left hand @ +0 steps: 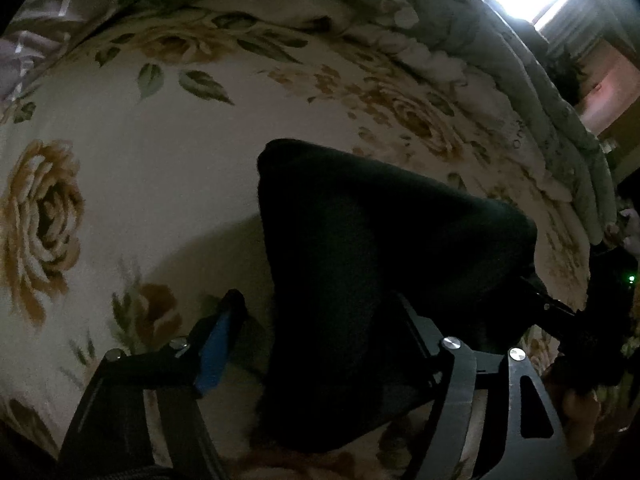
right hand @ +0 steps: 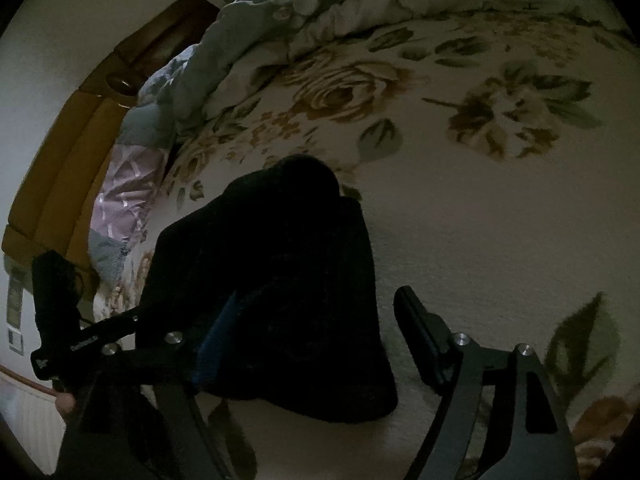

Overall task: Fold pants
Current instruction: 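Open both grippers and pull them back from the folded pants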

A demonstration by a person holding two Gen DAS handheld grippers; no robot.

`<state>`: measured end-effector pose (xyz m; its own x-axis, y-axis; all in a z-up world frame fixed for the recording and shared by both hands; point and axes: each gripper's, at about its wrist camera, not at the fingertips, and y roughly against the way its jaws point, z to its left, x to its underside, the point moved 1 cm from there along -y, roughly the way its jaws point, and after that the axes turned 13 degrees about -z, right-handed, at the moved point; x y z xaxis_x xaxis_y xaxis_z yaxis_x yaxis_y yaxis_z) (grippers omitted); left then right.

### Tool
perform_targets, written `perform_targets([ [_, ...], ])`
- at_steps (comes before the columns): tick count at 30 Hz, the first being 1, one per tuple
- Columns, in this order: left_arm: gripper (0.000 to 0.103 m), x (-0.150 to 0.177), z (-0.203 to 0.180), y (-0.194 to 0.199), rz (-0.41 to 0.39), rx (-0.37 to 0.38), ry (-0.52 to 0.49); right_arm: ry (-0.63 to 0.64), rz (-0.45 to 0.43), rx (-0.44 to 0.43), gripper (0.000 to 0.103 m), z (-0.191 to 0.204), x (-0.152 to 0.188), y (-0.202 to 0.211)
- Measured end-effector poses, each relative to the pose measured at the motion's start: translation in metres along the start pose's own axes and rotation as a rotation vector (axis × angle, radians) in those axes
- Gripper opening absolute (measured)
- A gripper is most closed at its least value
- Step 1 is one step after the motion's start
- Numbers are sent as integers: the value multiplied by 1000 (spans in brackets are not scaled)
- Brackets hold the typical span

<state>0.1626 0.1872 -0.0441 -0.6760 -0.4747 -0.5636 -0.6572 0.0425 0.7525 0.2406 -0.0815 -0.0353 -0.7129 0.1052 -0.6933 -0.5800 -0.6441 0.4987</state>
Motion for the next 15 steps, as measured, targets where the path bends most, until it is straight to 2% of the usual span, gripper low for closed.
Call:
perform_targets([
  [6, 76, 5, -1, 10, -16, -34, -21, 63, -25, 26, 80, 9, 1, 7],
  [15, 77, 12, -3, 26, -23, -64, -29, 92, -67, 18, 80, 17, 1, 29],
])
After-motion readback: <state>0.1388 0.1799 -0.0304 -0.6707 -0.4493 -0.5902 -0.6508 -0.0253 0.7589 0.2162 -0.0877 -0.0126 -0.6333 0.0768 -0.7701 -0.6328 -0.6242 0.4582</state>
